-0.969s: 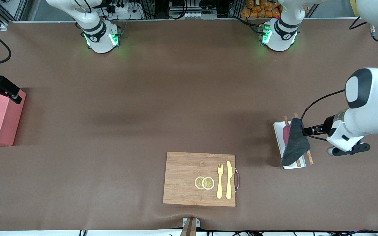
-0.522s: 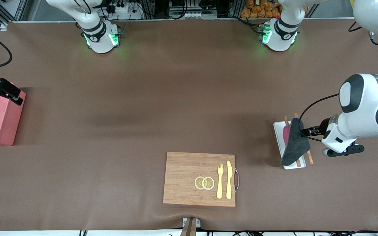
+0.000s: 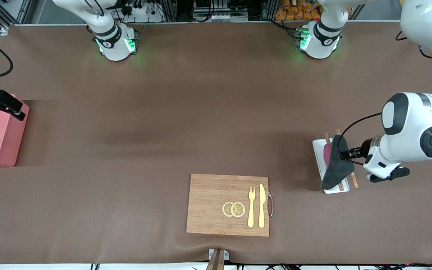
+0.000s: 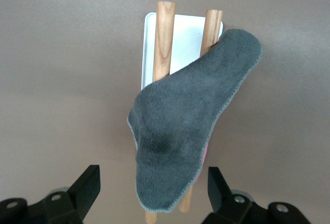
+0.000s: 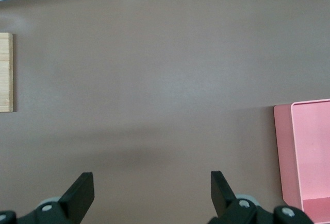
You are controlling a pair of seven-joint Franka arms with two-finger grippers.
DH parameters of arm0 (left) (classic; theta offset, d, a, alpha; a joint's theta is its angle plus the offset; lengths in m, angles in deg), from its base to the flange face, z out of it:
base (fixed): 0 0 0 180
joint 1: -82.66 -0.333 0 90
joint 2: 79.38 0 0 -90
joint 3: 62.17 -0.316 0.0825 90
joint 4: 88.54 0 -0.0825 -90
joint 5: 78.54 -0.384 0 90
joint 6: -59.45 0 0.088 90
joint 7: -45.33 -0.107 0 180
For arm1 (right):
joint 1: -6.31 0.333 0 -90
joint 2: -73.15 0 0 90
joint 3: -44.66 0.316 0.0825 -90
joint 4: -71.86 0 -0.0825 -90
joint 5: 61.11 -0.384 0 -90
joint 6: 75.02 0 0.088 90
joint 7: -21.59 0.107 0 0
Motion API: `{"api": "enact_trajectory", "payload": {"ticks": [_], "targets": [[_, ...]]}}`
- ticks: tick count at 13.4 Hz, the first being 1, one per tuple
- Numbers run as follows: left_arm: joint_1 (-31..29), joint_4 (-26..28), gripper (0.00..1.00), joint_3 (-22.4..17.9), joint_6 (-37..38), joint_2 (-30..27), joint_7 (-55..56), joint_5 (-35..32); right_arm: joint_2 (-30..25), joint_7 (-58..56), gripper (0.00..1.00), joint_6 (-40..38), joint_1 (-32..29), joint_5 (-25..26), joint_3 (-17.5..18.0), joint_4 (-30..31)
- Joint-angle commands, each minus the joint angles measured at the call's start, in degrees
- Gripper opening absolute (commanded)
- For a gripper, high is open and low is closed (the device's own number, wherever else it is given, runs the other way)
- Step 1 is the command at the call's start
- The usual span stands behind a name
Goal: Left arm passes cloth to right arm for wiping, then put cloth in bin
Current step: 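Close the left gripper on the grey cloth over the chopsticks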
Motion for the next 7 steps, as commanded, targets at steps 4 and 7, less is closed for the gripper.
{"api": "enact_trajectory", "payload": {"ticks": [4, 7], "targets": [[-0.56, -0.07, 0.75, 0.40, -2.08, 1.88, 1.26, -1.37, 0.78, -0.51, 1.00, -0.45, -0.45, -0.36, 0.23, -0.62], [-0.65, -0.07, 0.65, 0.31, -2.08, 2.32, 1.26, -1.37, 0.78, -0.51, 1.00, -0.98, -0.63, -0.36, 0.23, -0.62]]}}
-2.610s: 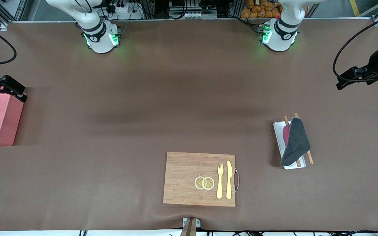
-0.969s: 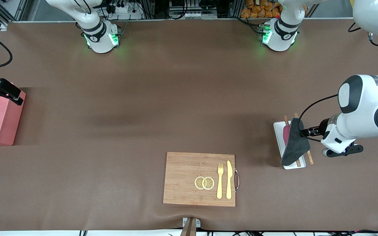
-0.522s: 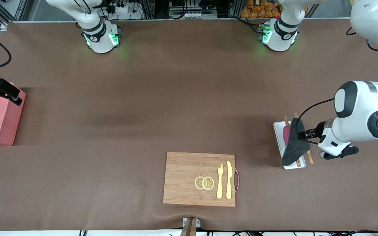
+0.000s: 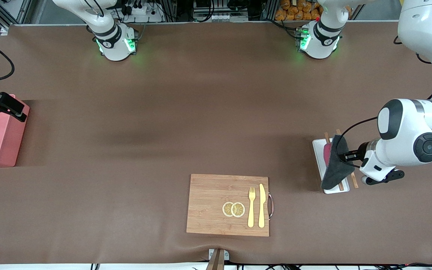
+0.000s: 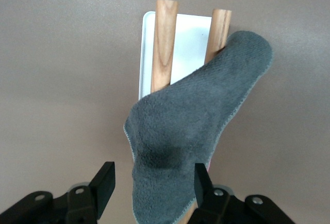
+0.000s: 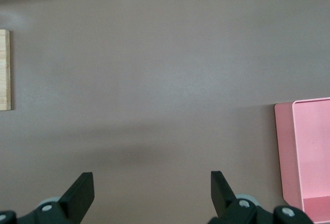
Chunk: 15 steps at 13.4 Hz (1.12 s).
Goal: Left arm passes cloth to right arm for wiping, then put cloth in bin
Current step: 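Close the left gripper on the grey cloth over the chopsticks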
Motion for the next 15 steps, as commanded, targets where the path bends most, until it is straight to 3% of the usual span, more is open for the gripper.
{"api": "enact_trajectory", "payload": {"ticks": [1, 7, 15], "targets": [[-0.33, -0.10, 0.62, 0.35, -0.50, 0.46, 1.20, -1.29, 0.23, -0.32, 1.00, -0.76, -0.63, -0.36, 0.23, -0.68], [-0.51, -0.10, 0.44, 0.35, -0.58, 0.55, 1.02, -1.29, 0.49, -0.67, 1.00, -1.37, -1.07, -0.45, 0.23, -0.42], [-0.60, -0.19, 0.44, 0.35, -0.59, 1.43, 0.94, -1.20, 0.67, 0.03, 1.00, -2.07, -0.81, -0.28, 0.23, -0.07]]}}
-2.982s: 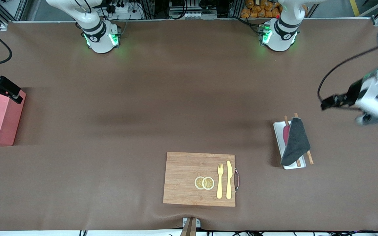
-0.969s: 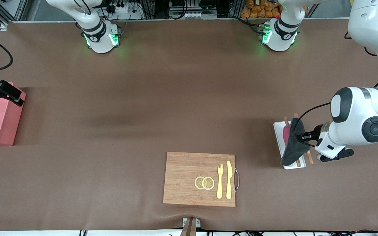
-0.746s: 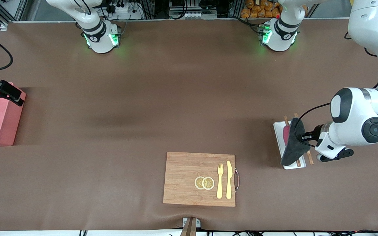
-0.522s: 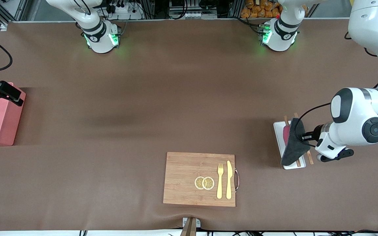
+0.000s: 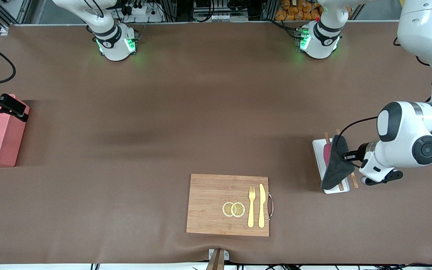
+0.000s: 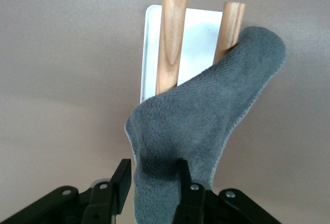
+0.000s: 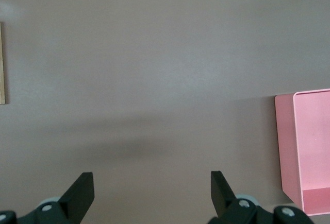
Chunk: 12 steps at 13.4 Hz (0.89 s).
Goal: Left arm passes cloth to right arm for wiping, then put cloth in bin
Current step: 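Close the left gripper on the grey cloth over the chopsticks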
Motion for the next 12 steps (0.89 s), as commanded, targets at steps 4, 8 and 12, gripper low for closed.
{"api": "enact_trajectory", "payload": {"ticks": [4, 8, 12], "targets": [[-0.24, -0.35, 0.36, 0.36, -0.45, 0.21, 0.32, -1.11, -0.05, -0.06, 1.00, -2.02, -0.36, 0.95, 0.50, -0.43], [-0.24, -0.35, 0.20, 0.36, -0.45, 0.21, 0.23, -0.94, 0.74, 0.12, 1.00, -2.02, -1.06, 1.48, 0.50, -0.60], [-0.33, -0.35, 0.00, 0.36, -0.45, 0.12, 0.23, -0.85, 0.74, 0.12, 1.00, -2.02, -1.41, 1.48, 0.50, -0.60]]}}
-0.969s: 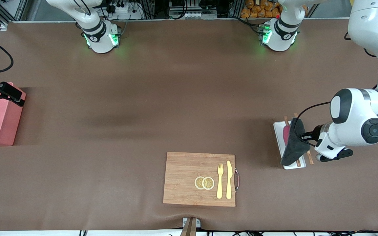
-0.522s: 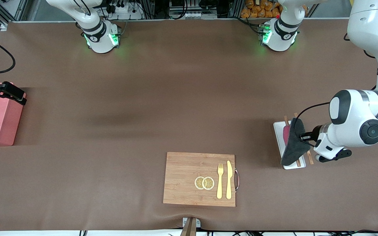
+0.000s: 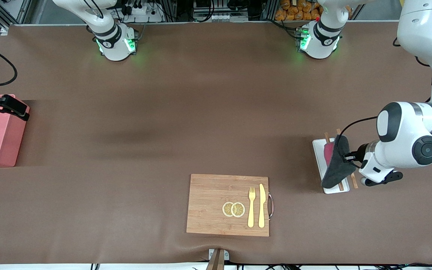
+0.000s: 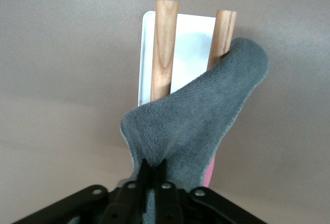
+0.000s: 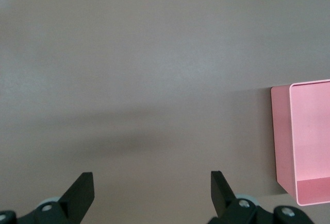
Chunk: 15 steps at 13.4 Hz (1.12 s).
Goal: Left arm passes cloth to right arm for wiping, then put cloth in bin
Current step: 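Lift the cloth with the left gripper while the right gripper approaches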
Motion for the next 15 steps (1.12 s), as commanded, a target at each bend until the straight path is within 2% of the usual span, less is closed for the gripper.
{"api": "enact_trajectory", "payload": {"ticks": [1, 5, 8, 11, 15], "targets": [[-0.29, 0.18, 0.00, 0.12, -0.31, 0.15, 0.15, -0.85, 0.26, 0.11, 1.00, -0.51, -1.31, 0.52, 0.57, -0.54], [-0.29, 0.09, 0.00, 0.30, -0.22, -0.46, 0.14, -0.67, 0.35, 1.85, 1.00, -2.43, -0.79, 0.61, 0.57, -0.89], [-0.03, 0.18, 0.00, 0.56, 0.13, -3.71, 0.06, 3.88, 0.35, 16.23, 1.00, -5.86, 0.18, 0.26, 1.01, -1.50], [-0.03, 0.18, 0.00, 3.80, 0.31, -6.70, 0.14, 7.49, 0.43, 21.37, 1.00, -7.44, 2.20, 0.34, 0.93, -1.41], [0.06, -0.52, 0.00, 9.42, 0.31, -8.11, 5.31, 11.79, 1.14, 34.09, 1.00, -12.28, 4.74, -0.80, 1.10, -1.41]]}}
